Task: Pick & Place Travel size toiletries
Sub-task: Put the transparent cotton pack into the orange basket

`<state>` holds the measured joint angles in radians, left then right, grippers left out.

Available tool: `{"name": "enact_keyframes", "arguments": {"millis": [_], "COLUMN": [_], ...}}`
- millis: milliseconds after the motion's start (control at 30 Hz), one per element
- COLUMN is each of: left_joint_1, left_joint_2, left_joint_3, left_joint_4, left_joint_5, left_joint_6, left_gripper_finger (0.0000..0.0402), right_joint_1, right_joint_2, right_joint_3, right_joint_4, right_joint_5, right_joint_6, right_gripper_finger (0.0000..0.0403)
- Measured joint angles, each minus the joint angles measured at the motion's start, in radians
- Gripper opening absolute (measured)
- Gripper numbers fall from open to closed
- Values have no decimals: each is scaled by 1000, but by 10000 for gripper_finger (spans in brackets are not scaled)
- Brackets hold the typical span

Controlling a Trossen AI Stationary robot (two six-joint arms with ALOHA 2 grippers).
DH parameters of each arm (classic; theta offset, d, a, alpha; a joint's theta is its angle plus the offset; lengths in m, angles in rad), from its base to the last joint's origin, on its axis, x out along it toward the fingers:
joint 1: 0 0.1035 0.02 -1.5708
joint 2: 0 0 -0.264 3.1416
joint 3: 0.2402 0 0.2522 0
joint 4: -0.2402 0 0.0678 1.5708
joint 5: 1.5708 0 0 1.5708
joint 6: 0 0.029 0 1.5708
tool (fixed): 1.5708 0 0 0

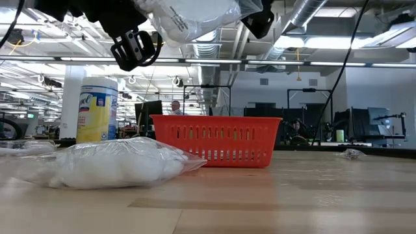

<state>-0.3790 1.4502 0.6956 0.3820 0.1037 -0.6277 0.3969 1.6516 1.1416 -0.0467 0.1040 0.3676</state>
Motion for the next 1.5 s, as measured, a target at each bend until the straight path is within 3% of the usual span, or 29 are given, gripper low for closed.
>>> {"name": "enact_keyframes", "arguments": {"millis": [233, 467, 667, 833, 933, 1167, 1500], "left_joint_1": [0, -12, -52, -68, -62, 28, 238], "left_joint_2": [0, 0, 0, 0, 0, -4, -39], "left_joint_3": [0, -1, -10, -11, -11, -11, -11], "left_joint_4": [3, 2, -43, -64, -74, -76, -73], "left_joint_5": [-8, -9, -10, -33, -77, -165, -257], "left_joint_6": [2, -5, -16, -30, -19, 111, 315], "left_gripper_finger": [34, 84, 163, 232, 255, 263, 233], "right_joint_1": [-6, -2, 2, -27, -88, -307, -706], "right_joint_2": [-1, -20, -61, -134, -179, -199, -191], "right_joint_3": [0, 0, 1, 2, 0, 0, 0], "right_joint_4": [-3, 20, 6, -82, -137, -167, -182], "right_joint_5": [-3, 1, 8, 159, 213, 203, -19], "right_joint_6": [0, 4, -4, -8, -3, -10, -35], "right_gripper_finger": [14, 2, 1, 1, 1, 0, 0]}}
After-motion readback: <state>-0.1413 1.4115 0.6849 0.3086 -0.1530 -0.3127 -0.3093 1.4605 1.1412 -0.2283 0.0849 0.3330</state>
